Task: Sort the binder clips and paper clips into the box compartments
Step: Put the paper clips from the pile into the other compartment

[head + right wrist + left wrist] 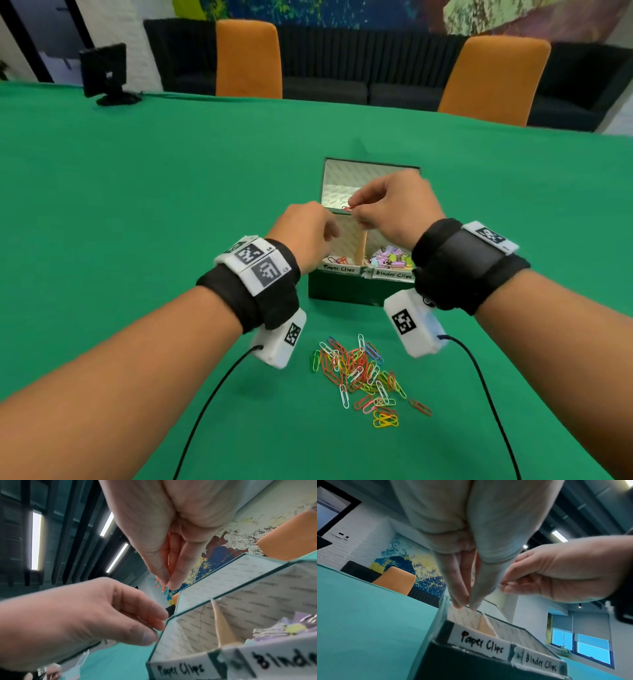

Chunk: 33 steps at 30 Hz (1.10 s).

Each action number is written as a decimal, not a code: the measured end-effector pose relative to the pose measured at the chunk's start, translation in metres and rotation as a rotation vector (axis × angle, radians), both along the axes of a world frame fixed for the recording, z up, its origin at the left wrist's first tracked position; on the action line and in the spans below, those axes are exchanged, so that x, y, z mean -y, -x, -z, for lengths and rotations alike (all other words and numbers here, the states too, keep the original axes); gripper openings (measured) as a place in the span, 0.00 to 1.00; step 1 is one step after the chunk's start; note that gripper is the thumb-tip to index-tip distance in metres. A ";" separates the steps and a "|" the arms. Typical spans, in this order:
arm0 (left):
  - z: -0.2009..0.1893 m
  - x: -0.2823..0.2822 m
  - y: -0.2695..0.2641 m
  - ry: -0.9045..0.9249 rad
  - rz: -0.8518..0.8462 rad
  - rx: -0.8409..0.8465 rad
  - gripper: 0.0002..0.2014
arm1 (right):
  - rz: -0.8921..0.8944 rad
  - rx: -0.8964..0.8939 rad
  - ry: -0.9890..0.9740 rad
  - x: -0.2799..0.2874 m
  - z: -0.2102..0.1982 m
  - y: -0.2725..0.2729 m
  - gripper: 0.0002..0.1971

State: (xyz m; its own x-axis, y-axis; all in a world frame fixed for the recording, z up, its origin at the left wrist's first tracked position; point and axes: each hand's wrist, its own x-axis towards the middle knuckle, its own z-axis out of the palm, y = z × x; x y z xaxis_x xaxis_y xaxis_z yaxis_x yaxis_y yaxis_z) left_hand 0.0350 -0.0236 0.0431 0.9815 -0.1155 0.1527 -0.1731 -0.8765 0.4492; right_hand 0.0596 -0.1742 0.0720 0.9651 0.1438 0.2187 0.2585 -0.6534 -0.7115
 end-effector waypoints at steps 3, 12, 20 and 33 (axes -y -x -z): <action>-0.001 -0.009 0.016 -0.008 -0.040 -0.016 0.10 | -0.055 -0.037 0.183 -0.017 0.016 -0.001 0.10; 0.024 -0.010 0.060 -0.166 0.081 -0.246 0.07 | -0.127 0.002 0.323 -0.010 0.014 0.017 0.12; 0.055 0.002 0.072 -0.287 0.220 -0.360 0.24 | -0.343 -0.257 0.616 0.036 0.049 0.093 0.24; 0.058 0.023 0.070 -0.280 0.318 -0.357 0.11 | -0.309 -0.266 0.564 0.048 0.093 0.096 0.08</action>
